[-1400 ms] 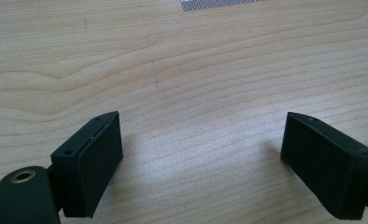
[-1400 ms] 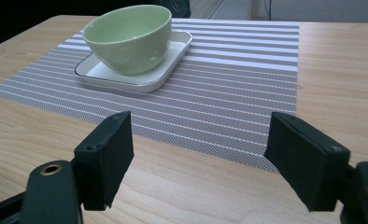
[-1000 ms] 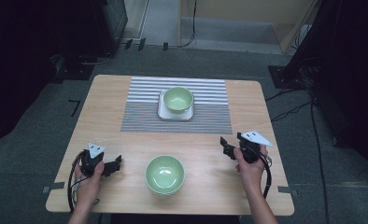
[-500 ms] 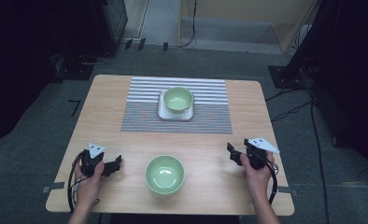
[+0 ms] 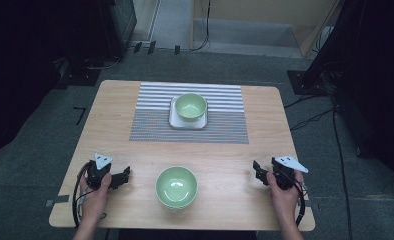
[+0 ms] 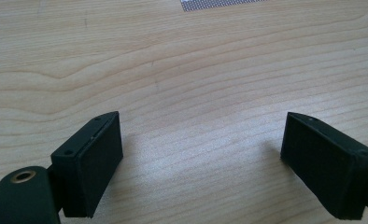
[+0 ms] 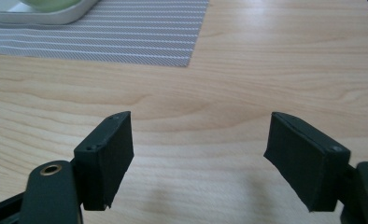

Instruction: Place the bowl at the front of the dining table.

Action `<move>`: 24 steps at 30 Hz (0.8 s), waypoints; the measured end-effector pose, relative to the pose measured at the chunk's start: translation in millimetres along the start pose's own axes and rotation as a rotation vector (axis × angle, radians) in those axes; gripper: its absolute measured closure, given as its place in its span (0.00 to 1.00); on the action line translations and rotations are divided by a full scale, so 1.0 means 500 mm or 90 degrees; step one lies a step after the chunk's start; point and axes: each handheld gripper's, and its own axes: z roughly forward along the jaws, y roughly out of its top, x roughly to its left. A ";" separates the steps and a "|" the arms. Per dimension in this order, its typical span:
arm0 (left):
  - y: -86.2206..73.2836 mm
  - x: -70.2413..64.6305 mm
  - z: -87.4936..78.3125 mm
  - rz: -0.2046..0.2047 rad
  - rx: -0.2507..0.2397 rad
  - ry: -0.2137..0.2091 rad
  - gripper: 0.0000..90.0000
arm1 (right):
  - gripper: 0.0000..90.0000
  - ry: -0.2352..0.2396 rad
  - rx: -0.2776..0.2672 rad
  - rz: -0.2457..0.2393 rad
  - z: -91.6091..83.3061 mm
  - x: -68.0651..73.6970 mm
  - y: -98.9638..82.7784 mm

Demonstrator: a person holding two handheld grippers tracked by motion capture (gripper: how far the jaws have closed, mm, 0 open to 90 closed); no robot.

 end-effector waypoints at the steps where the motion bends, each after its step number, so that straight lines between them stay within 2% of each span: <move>1: 0.000 0.000 0.000 0.000 0.000 0.000 0.14 | 0.25 -0.003 0.002 0.001 -0.001 -0.003 -0.002; 11: 0.000 0.000 0.000 0.000 0.000 0.000 0.14 | 0.25 -0.034 0.023 0.017 -0.012 -0.026 -0.019; 21: 0.000 0.000 0.000 0.000 0.000 0.000 0.14 | 0.25 -0.058 0.043 0.020 -0.019 -0.040 -0.031; 24: 0.000 0.000 0.000 0.000 0.000 0.000 0.14 | 0.25 -0.084 0.056 0.000 -0.021 -0.039 -0.034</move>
